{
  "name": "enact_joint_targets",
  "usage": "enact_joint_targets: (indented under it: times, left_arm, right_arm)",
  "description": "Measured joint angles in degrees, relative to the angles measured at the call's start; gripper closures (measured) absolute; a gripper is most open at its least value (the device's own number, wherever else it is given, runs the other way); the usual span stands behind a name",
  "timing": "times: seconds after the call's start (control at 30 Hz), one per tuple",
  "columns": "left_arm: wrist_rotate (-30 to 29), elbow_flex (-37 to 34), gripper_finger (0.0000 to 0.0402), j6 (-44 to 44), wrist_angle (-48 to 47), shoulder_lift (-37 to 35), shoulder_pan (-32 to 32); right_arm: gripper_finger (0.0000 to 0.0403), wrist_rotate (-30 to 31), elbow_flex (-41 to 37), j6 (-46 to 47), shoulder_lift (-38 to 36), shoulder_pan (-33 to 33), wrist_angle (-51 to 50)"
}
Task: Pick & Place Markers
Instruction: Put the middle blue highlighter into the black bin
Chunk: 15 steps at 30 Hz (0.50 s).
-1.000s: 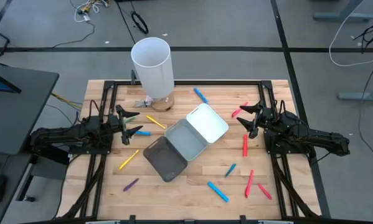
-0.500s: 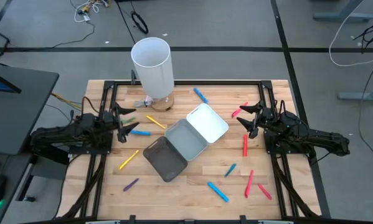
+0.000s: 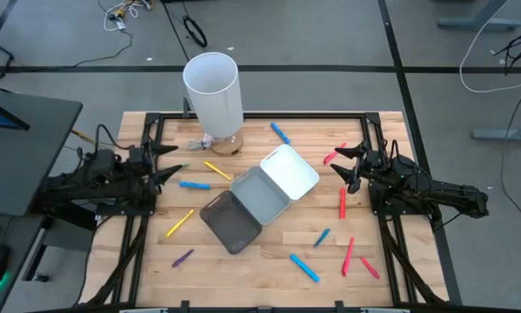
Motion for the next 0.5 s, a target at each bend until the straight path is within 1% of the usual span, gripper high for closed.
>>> enact_joint_targets:
  times: [0.23,0.37,0.5]
  left_arm:
    - [0.61,5.31,0.0097,-2.00,-1.61,5.00,-0.02]
    - [0.68,8.89,0.0097,-4.41,-2.90,9.26,-0.09]
    - [0.70,12.99,0.0097,-4.62,-5.09,14.07,-0.09]
  right_arm:
    - [0.0101,0.00,0.00,-0.01,0.00,0.00,-0.01]
    - [0.0101,0.00,-0.01,0.00,0.01,0.01,0.00]
    - [0.0101,0.00,0.00,-0.01,0.00,0.01,0.00]
